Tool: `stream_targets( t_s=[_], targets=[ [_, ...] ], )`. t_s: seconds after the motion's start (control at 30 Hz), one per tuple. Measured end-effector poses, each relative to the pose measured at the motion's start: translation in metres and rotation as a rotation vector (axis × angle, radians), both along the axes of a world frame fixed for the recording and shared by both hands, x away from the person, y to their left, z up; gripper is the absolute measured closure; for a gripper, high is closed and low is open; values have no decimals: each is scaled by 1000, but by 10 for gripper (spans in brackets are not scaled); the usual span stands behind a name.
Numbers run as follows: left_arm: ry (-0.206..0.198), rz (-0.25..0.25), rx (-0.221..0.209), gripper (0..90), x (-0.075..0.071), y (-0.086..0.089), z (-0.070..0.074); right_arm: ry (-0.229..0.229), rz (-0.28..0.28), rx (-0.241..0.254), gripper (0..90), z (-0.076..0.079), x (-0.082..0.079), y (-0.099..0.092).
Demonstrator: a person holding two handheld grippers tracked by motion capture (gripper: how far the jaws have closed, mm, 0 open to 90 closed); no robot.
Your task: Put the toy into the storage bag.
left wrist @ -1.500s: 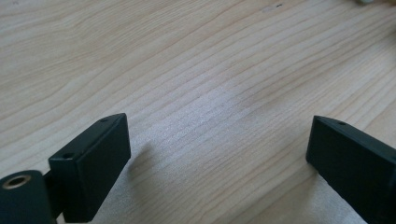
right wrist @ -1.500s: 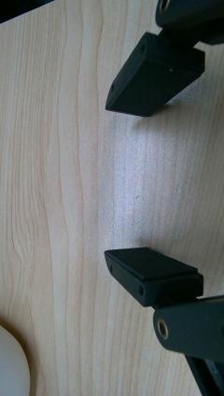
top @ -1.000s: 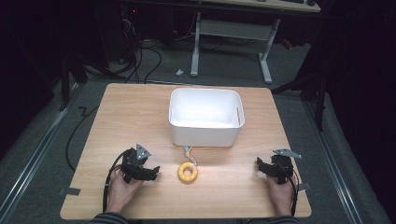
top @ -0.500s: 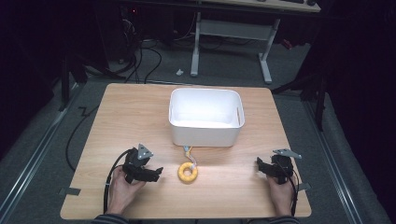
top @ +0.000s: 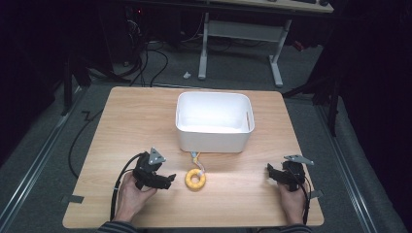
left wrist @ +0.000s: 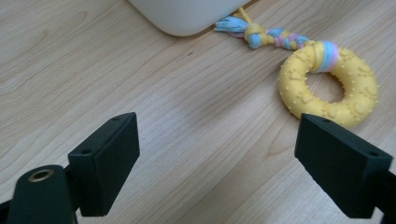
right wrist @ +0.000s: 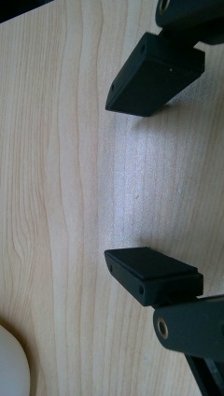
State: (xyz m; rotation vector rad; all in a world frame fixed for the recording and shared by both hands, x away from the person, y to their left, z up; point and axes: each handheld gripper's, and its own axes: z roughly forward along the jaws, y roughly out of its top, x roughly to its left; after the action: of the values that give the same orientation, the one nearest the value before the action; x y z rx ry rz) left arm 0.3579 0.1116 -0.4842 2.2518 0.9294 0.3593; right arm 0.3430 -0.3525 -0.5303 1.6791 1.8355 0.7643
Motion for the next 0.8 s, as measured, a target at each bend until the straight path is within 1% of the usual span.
stream_targets(
  t_s=[0.03, 0.1, 0.17, 0.23, 0.33, 0.4, 0.47, 0.53, 0.6, 0.8],
  targets=[
    [6, 0, -4, 149, 0, -1, 0, 0, 0, 0, 241, 0, 0, 0],
    [4, -5, -12, 175, 1, -3, 2, 0, 0, 0, 241, 0, 0, 0],
    [23, -17, -38, 220, 2, -4, 3, 0, 0, 0, 241, 0, 0, 0],
    [38, -25, -46, 223, 4, -6, 4, 0, 0, 0, 242, 0, 0, 0],
    [48, -46, -33, 246, 5, -11, 4, 0, 0, 1, 243, 0, 0, 0],
    [57, -59, -17, 277, 5, -16, 4, 0, 0, 0, 243, 0, 0, 0],
    [58, -69, -6, 289, 6, -21, 4, 0, 0, 0, 243, 0, 0, 0],
    [72, -89, -9, 323, 7, -25, 4, 0, 0, 1, 243, 0, 0, 0],
    [75, -98, -5, 349, 8, -31, 4, 0, 0, 0, 243, 0, 0, 0],
    [79, -129, 20, 373, 10, -47, 6, 0, 0, 0, 243, 0, 0, 0]
  ],
)
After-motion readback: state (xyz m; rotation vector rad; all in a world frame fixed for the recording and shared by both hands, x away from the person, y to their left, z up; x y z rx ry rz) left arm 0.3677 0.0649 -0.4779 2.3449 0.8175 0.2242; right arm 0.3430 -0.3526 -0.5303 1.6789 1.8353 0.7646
